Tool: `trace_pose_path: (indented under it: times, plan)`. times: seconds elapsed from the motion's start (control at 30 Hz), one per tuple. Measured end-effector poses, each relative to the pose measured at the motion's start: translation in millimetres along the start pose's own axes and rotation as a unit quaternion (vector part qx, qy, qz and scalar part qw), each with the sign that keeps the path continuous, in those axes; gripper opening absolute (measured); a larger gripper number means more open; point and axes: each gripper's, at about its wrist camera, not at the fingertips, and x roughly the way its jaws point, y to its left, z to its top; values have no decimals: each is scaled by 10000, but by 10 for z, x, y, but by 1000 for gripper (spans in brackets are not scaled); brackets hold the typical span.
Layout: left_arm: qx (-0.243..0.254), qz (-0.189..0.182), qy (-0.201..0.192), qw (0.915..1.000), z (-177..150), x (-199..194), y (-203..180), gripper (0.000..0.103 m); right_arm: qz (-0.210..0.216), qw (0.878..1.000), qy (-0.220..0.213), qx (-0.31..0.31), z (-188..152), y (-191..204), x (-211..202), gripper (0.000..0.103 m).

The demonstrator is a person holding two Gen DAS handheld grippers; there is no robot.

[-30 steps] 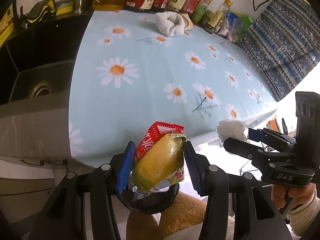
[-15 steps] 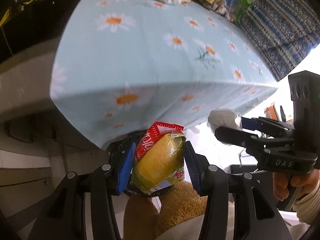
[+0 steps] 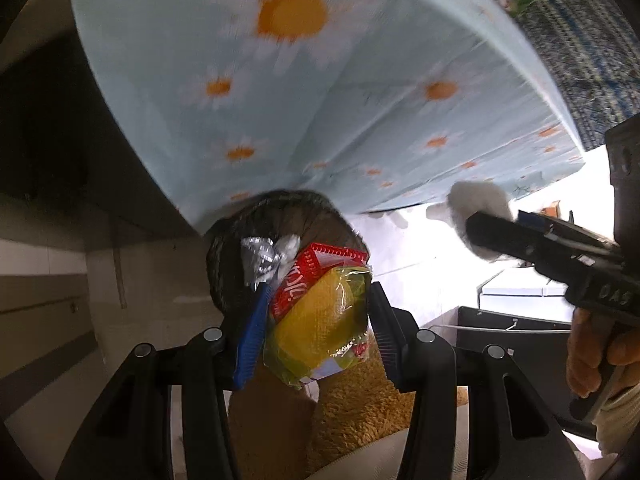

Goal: Collect trash
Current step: 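Carry the snack pack in the left tool while the right tool carries the plastic bag to the bin, then open both tools over the bin to drop the snack pack and plastic bag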

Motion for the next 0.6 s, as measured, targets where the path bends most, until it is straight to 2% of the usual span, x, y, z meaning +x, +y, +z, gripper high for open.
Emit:
trace_pose_path:
  times: [0.27,0.53,0.6]
  plan:
    - [-226,-83,303,9993,-60,272,65,48,93,9996,182,217,11,-109,174,59]
    - [-326,-95,380,9987,-1,384,35,49,175,9989,322,296,68,-157,308,59]
    - [-380,-88,440,9983,20,417,35,54,182,9989,333,285,83,-166,327,59]
